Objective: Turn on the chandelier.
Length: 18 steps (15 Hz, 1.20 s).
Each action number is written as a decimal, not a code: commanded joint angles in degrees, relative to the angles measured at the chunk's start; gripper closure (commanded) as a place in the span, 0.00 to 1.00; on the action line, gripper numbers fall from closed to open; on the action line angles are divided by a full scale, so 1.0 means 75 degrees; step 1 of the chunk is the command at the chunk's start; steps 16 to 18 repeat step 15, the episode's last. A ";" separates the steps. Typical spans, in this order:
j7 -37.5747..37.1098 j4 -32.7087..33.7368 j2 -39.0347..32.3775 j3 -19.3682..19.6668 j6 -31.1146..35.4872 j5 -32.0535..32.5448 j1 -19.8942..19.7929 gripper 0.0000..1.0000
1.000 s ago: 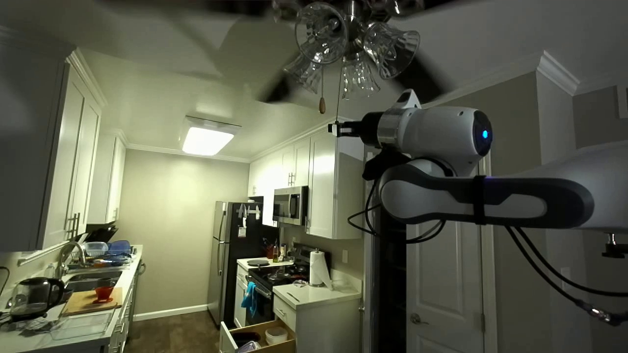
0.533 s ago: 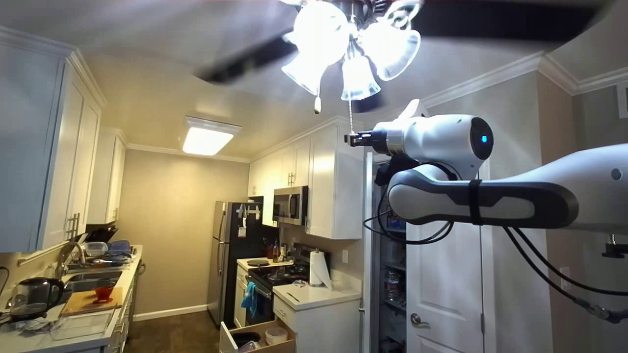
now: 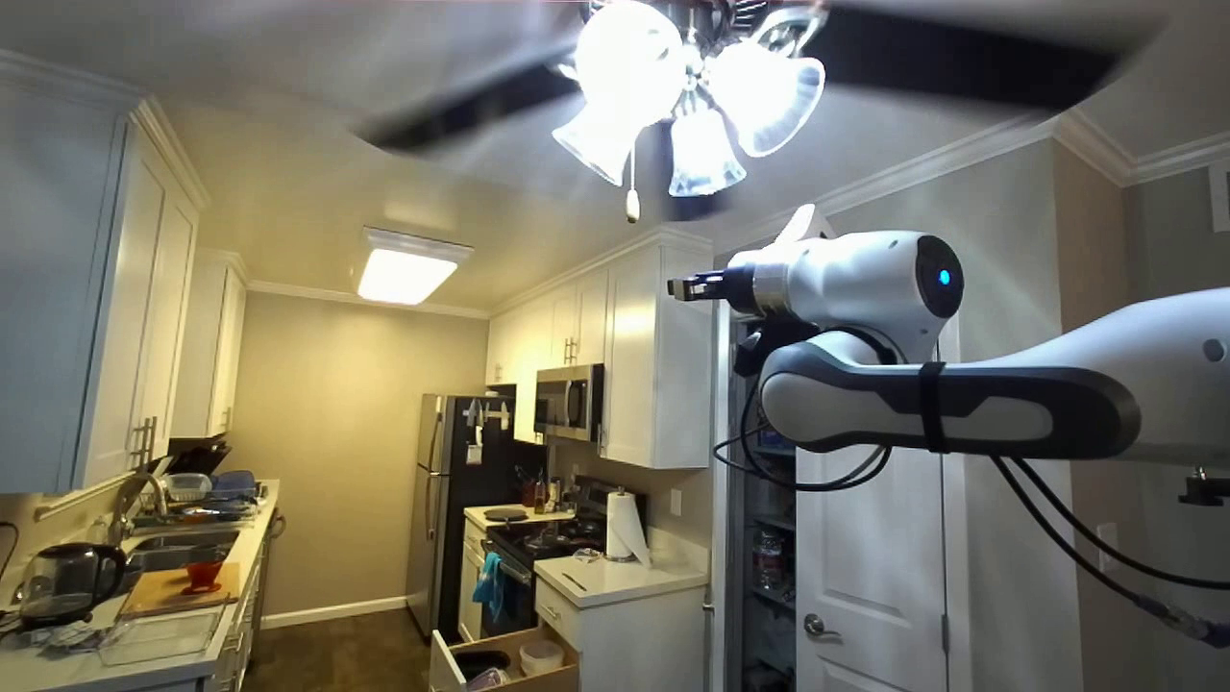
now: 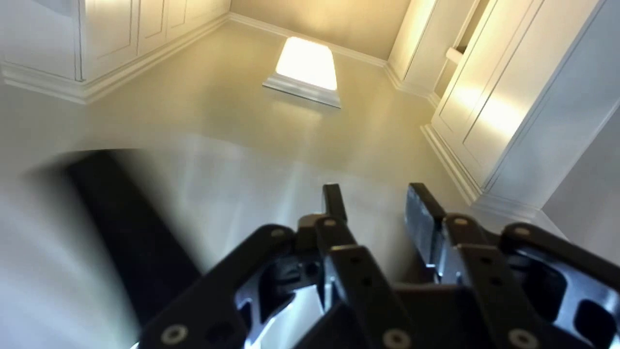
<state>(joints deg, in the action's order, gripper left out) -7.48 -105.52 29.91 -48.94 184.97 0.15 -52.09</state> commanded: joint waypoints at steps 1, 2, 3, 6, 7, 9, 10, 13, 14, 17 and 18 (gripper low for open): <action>-0.0266 -0.0272 0.0172 0.0199 -0.0224 0.0023 0.0310 0.30; -0.0274 -0.0294 0.0175 0.0236 -0.0250 0.0037 0.0404 0.23; -0.0279 -0.0322 0.0176 0.0272 -0.0262 0.0047 0.0491 0.17; -0.0245 -0.0423 0.0163 0.0393 -0.0326 0.0094 0.0765 0.02; -0.0244 -0.0475 0.0161 0.0438 -0.0335 0.0109 0.0846 0.00; -0.0259 -0.0549 0.0162 0.0534 -0.0388 0.0134 0.0997 0.00; -0.0259 -0.0586 0.0162 0.0592 -0.0416 0.0144 0.1079 0.00; -0.0083 -0.0459 0.0069 0.0425 -0.0311 0.0015 0.0941 0.00; -0.0083 -0.0468 0.0069 0.0442 -0.0313 0.0015 0.0962 0.00; -0.0083 -0.0468 0.0069 0.0448 -0.0314 0.0015 0.0968 0.00; -0.0083 -0.0468 0.0069 0.0448 -0.0314 0.0015 0.0968 0.00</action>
